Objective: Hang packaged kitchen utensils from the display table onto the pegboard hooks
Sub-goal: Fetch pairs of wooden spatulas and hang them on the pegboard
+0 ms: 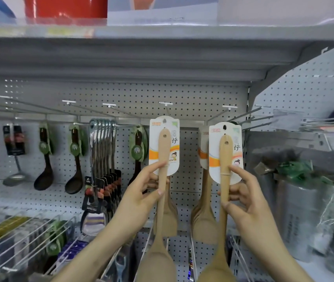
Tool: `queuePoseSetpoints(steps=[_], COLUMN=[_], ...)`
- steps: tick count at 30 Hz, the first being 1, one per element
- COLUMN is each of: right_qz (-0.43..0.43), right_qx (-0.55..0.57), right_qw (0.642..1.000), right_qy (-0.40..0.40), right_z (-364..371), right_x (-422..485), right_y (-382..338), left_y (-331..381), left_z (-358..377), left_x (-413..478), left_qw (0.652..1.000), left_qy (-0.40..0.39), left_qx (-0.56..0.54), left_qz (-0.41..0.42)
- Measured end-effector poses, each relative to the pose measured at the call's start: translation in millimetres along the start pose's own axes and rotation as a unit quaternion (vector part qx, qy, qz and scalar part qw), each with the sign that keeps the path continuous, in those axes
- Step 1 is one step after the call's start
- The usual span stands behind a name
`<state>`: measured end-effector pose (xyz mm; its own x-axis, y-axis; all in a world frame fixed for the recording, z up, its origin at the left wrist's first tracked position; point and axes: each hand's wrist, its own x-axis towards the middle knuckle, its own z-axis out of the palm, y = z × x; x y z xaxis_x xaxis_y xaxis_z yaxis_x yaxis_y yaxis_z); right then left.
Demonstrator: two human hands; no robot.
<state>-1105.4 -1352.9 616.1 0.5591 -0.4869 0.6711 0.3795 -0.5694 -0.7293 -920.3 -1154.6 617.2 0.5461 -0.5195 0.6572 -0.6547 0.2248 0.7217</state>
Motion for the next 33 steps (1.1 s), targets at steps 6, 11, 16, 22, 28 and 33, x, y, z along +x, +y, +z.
queuePoseSetpoints(steps=[6,11,16,22,28,33], right_qz=[0.002,-0.008,-0.021,-0.017,-0.002,-0.007], right_qx=[0.008,0.017,0.019,0.016,0.003,-0.02], right_qw=[1.0,1.0,0.999,1.0,1.0,1.0], right_qy=[0.003,0.006,0.022,0.019,0.007,0.017], right_z=[4.5,8.1,6.7,5.0,11.9,22.6], right_x=[3.0,5.3,5.3,11.0,32.2,52.0], right_y=[10.9,17.4,22.8,31.8,52.9,76.9], left_y=[-10.7,-20.1,-30.1,-40.3,-49.4,-66.5], left_z=[-3.4,-4.8,-4.4,-1.5,3.3,7.9], left_x=[4.2,13.1,21.6,29.9,42.8,57.5], left_qw=[1.0,1.0,1.0,1.0,1.0,0.999], left_qy=[-0.013,-0.014,-0.021,-0.021,-0.014,-0.003], left_qx=[0.003,-0.007,0.0,-0.002,0.013,0.041], left_qz=[0.002,0.0,0.0,0.007,0.007,0.014])
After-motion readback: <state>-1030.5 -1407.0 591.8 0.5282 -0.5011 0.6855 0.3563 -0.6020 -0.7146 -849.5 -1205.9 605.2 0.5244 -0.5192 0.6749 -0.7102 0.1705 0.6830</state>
